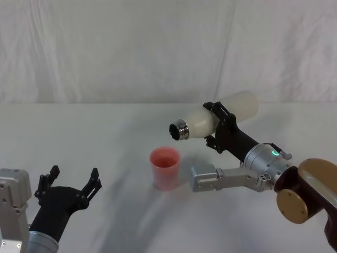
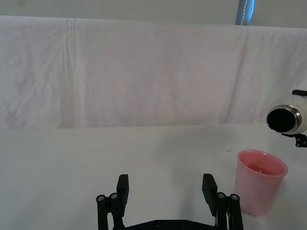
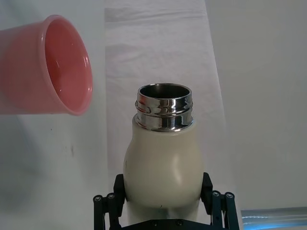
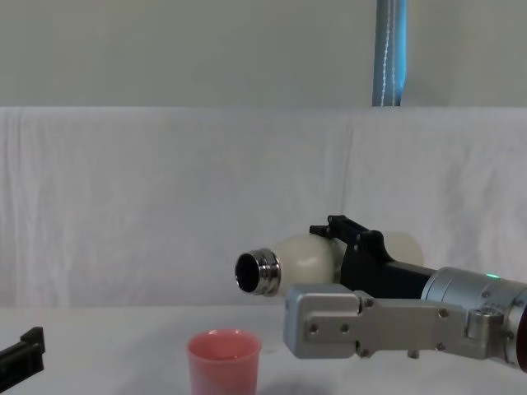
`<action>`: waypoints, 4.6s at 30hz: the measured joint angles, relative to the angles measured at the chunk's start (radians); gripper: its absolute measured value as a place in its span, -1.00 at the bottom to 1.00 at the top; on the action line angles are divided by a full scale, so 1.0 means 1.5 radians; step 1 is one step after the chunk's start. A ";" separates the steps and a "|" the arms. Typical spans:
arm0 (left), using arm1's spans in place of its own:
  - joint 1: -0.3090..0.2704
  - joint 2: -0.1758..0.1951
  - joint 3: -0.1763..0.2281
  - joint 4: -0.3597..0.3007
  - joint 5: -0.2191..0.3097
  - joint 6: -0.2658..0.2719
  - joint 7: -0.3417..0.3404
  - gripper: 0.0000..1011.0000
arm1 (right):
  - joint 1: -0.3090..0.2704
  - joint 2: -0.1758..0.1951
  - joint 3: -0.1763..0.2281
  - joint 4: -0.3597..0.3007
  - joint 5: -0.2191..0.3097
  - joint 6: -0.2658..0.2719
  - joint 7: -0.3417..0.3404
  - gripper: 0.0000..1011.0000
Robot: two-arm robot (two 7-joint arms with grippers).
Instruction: Grasp the thermos with one hand and pour water into the cup lid.
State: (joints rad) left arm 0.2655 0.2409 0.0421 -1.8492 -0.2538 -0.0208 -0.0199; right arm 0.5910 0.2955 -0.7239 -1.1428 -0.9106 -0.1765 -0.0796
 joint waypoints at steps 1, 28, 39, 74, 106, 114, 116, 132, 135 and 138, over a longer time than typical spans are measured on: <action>0.000 0.000 0.000 0.000 0.000 0.000 0.000 0.98 | 0.000 0.001 -0.001 0.000 -0.001 0.000 0.000 0.88; 0.000 0.000 0.000 0.000 0.000 0.000 0.000 0.98 | -0.001 0.011 -0.005 -0.015 -0.015 0.005 -0.006 0.88; 0.000 0.000 0.000 0.000 0.000 0.000 0.000 0.98 | 0.001 0.013 -0.009 -0.016 -0.022 0.006 -0.008 0.88; 0.000 0.000 0.000 0.000 0.000 0.000 0.000 0.98 | 0.024 0.009 -0.023 0.002 -0.033 0.000 -0.011 0.88; 0.000 0.000 0.000 0.000 0.000 0.000 0.000 0.98 | 0.031 0.008 -0.027 0.011 -0.032 -0.004 -0.016 0.88; 0.000 0.000 0.000 0.000 0.000 0.000 0.000 0.98 | 0.032 0.007 -0.028 0.014 -0.032 -0.006 -0.018 0.88; 0.000 0.000 0.000 0.000 0.000 0.000 0.000 0.98 | 0.033 0.007 -0.028 0.016 -0.032 -0.006 -0.019 0.88; 0.000 0.000 0.000 0.000 0.000 0.000 0.000 0.98 | 0.034 0.009 -0.029 0.017 -0.033 -0.007 -0.021 0.88; 0.000 0.000 0.000 0.000 0.000 0.000 0.000 0.98 | 0.034 0.009 -0.029 0.017 -0.033 -0.007 -0.021 0.88; 0.000 0.000 0.000 0.000 0.000 0.000 0.000 0.98 | 0.034 0.010 -0.029 0.017 -0.034 -0.007 -0.021 0.88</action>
State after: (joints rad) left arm 0.2655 0.2410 0.0421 -1.8492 -0.2538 -0.0208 -0.0199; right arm 0.6417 0.3105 -0.7674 -1.1180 -0.9612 -0.1872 -0.1105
